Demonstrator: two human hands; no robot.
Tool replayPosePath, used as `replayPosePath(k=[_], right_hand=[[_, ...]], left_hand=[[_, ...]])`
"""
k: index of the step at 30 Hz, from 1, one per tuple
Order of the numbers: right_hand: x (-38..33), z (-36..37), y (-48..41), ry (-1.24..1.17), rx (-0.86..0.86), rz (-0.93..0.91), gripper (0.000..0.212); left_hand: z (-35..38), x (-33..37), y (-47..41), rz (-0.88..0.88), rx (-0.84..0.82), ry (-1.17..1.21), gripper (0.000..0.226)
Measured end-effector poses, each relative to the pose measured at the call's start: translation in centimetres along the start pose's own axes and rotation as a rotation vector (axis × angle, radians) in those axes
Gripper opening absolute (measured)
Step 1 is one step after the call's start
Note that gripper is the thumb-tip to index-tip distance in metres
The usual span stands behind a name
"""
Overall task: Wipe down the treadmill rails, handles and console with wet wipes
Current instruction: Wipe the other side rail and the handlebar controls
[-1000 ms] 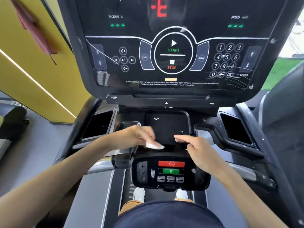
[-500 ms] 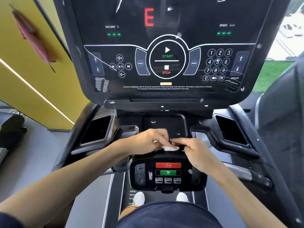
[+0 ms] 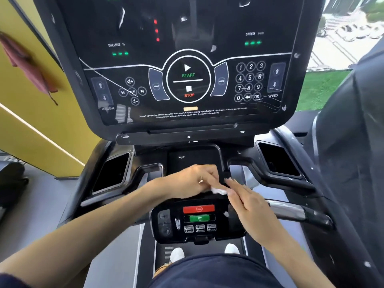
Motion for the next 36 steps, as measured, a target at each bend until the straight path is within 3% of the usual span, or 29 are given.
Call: replayPosePath(k=[5,11,18,24,27,33,36], right_hand=[[1.1,0.2,1.0,0.076,-0.045,-0.054,0.052],[1.7,0.0,0.5,0.022,-0.156,-0.03,0.052],[2.1,-0.2,0.6,-0.184,-0.209,0.003,0.073],[2.1,-0.4,0.2,-0.286,-0.201,0.006,0.086],[2.1,-0.8,0.3,-0.301,-0.205,0.019,0.089],[1.9,-0.8,0.6,-0.294,-0.19,0.019,0.088],[1.9,-0.8,0.7,-0.289,-0.21,0.028,0.087]], left_hand=[[-2.6,-2.8,4.5,-0.197,0.027,0.155,0.04],[0.4,0.3,-1.5,-0.059,-0.039,0.015,0.037],[-1.6,-1.1,1.9,-0.205,0.004,0.225,0.041],[1.4,1.0,-3.7,-0.105,-0.107,0.003,0.035],[0.6,-0.3,-3.3,-0.145,-0.097,-0.076,0.036],[0.6,1.1,-2.1,-0.141,-0.096,0.016,0.038],[1.6,1.1,-4.6,-0.133,-0.132,-0.109,0.043]])
Point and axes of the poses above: each hand's wrist, its own y-axis away from the middle knuckle, its own z-axis out of the palm, x = y × z, the point moved 4 cm from there along -y, towards the middle knuckle, and after that the axes turned 6 degrees about z, right-handed, at the moved point
